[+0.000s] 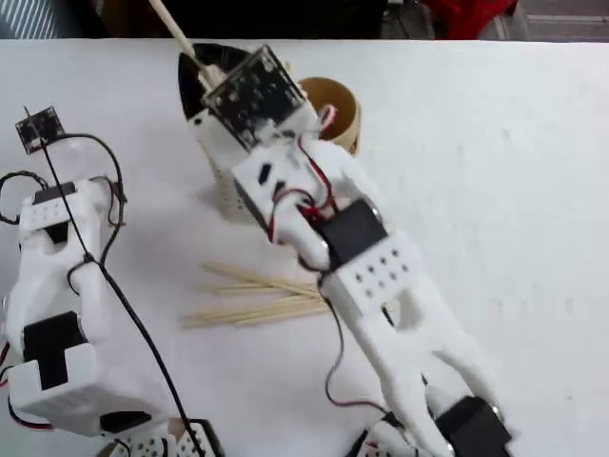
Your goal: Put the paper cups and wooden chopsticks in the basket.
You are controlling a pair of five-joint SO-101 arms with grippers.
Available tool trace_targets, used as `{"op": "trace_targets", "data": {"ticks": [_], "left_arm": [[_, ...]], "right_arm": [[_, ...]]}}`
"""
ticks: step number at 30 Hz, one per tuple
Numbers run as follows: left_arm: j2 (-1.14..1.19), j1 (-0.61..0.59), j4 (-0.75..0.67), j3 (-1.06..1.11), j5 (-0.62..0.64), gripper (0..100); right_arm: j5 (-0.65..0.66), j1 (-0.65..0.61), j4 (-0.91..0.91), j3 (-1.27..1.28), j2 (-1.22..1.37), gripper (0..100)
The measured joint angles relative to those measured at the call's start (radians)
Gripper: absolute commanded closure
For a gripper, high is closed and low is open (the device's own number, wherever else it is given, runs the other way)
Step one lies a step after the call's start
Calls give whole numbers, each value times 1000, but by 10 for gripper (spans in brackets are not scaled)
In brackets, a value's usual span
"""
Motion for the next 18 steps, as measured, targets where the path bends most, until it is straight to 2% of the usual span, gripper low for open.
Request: {"op": "trace_targets", "data": {"ticks": [5, 15, 18], "left_arm": [[0, 0, 0, 0, 0, 867], [0, 0, 0, 0, 0, 867], [0, 0, 0, 0, 0, 867]], "right_arm": [[-5, 31, -143, 11, 97, 982], [-5, 44, -368, 288, 95, 978], [-5, 55, -376, 302, 94, 909]]}}
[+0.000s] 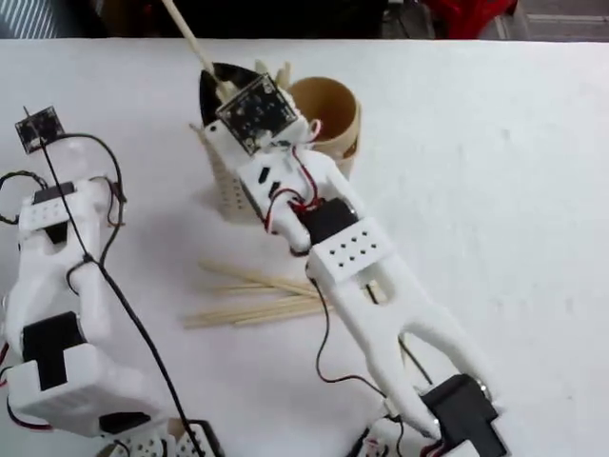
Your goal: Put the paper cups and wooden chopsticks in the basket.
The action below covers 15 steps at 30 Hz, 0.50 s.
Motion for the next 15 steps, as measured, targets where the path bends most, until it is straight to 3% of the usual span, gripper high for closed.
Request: {"op": "trace_targets", "data": {"ticks": [4, 12, 15], "left_arm": [[0, 0, 0, 0, 0, 867], [0, 0, 0, 0, 0, 867], [0, 0, 0, 0, 0, 867]], "right_arm": [[0, 0, 8, 0, 0, 848], [0, -5, 184, -12, -87, 984], [0, -40, 347, -14, -193, 963]]}}
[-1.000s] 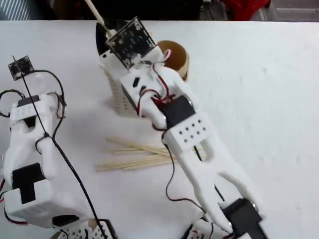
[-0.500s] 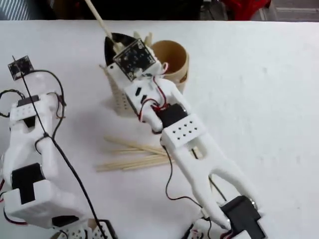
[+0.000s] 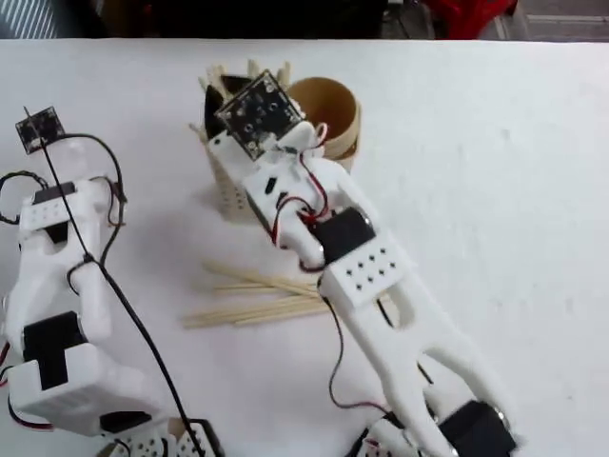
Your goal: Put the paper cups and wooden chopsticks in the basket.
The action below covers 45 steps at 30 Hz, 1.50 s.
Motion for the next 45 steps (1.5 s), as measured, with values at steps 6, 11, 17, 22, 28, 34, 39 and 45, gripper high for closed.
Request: {"op": "trace_targets", "data": {"ticks": [6, 11, 17, 22, 28, 34, 39, 45], "left_arm": [[0, 0, 0, 0, 0, 867], [0, 0, 0, 0, 0, 867], [0, 0, 0, 0, 0, 867], [0, 0, 0, 0, 0, 867], [0, 0, 0, 0, 0, 867], [0, 0, 0, 0, 0, 867], [0, 0, 0, 0, 0, 867], [0, 0, 0, 0, 0, 867]], "right_arm": [[92, -38, 543, -2, -192, 882], [270, -52, 810, 64, -147, 868], [391, -77, 667, 264, 115, 868], [407, -98, 491, 279, 338, 868], [407, -92, 456, 256, 459, 869], [407, -54, 451, 221, 494, 982], [407, -41, 453, 209, 496, 982], [385, -41, 520, 210, 407, 981]]}}
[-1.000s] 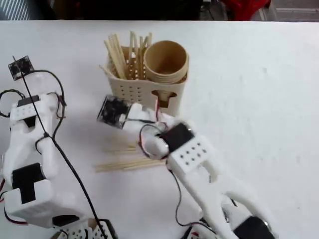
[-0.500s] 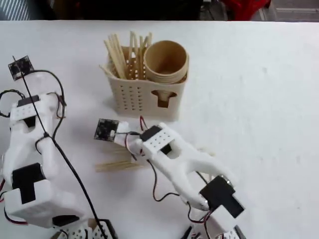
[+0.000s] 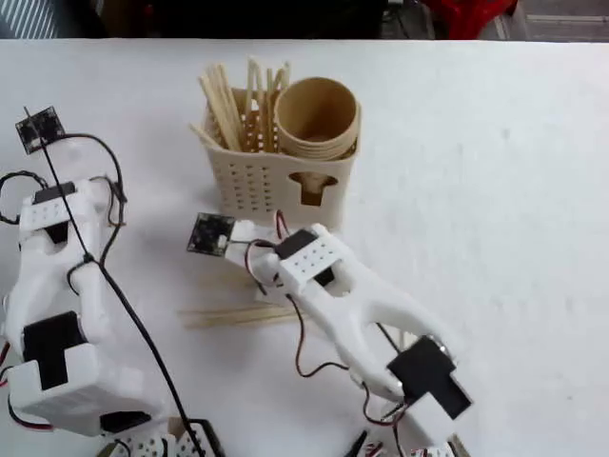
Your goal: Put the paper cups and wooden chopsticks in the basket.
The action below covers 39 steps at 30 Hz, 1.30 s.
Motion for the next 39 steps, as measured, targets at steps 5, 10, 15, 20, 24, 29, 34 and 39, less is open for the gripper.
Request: {"op": "trace_targets", "data": {"ticks": [5, 10, 15, 20, 24, 29, 34, 39], "left_arm": [[0, 0, 0, 0, 0, 867], [0, 0, 0, 0, 0, 867], [0, 0, 0, 0, 0, 867], [0, 0, 0, 0, 0, 867], [0, 0, 0, 0, 0, 867], [0, 0, 0, 0, 0, 867], [0, 0, 0, 0, 0, 867], [0, 0, 0, 0, 0, 867]], "right_arm": [[-44, 0, 64, 0, -160, 981], [-43, 0, 77, 0, -198, 977], [-32, -2, 61, 8, -91, 976], [-32, 0, -17, 6, 35, 933], [-32, -2, -23, 9, 44, 875], [-32, -2, -23, 9, 43, 875], [-32, 0, 14, 23, -32, 875], [-32, 0, -5, 86, -72, 875]]}}
